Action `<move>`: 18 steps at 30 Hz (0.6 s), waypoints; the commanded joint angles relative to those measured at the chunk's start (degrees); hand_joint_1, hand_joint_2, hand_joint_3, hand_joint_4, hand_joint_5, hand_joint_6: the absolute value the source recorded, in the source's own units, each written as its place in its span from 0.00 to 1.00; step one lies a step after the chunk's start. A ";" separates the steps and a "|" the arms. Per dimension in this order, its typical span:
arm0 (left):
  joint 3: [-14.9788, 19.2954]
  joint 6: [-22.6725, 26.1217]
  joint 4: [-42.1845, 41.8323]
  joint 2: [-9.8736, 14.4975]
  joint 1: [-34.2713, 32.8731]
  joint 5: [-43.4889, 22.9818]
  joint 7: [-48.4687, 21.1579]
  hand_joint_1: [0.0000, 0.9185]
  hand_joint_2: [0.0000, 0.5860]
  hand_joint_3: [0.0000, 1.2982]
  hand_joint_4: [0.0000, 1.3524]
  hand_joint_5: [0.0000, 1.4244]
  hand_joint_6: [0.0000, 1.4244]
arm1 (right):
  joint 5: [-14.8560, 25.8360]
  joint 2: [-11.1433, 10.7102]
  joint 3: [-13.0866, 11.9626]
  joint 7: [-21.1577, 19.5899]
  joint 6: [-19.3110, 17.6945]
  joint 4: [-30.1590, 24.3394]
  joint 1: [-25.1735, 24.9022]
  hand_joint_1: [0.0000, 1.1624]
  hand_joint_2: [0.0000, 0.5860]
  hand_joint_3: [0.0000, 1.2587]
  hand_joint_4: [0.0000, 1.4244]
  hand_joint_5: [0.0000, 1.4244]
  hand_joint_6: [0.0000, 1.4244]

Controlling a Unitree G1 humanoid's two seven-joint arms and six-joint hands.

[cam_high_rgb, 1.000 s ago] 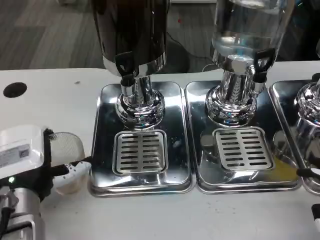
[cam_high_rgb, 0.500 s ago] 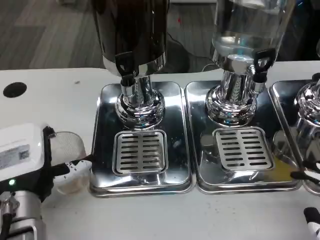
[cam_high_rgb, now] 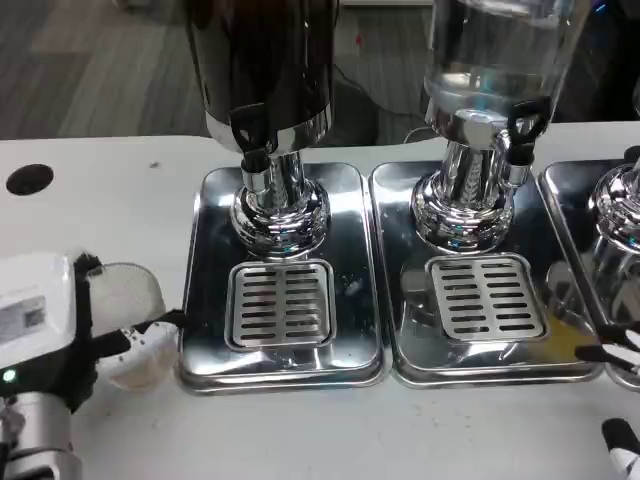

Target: Grasp the cup under the faucet to collect the drink, then remove the cup.

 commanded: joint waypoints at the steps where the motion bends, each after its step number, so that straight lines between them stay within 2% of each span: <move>1: 1.35 -1.10 -4.09 0.61 0.66 -0.08 1.62 0.36 0.22 0.41 0.46 0.60 0.66 | -0.29 0.10 0.27 0.03 -1.00 0.31 0.01 0.38 0.78 0.20 0.07 0.05 0.00; 10: 2.14 -1.47 -7.07 -0.23 -0.01 -0.74 0.75 0.36 0.22 0.41 0.46 0.60 0.67 | -0.09 0.09 0.72 0.19 -1.38 0.11 0.22 0.39 0.78 0.19 0.07 0.05 0.00; 18: -1.24 -1.15 -4.37 -2.91 -4.00 0.28 0.51 0.36 0.22 0.41 0.46 0.60 0.67 | 0.52 -0.21 0.39 0.14 -2.63 1.02 0.96 0.40 0.78 0.19 0.07 0.05 0.00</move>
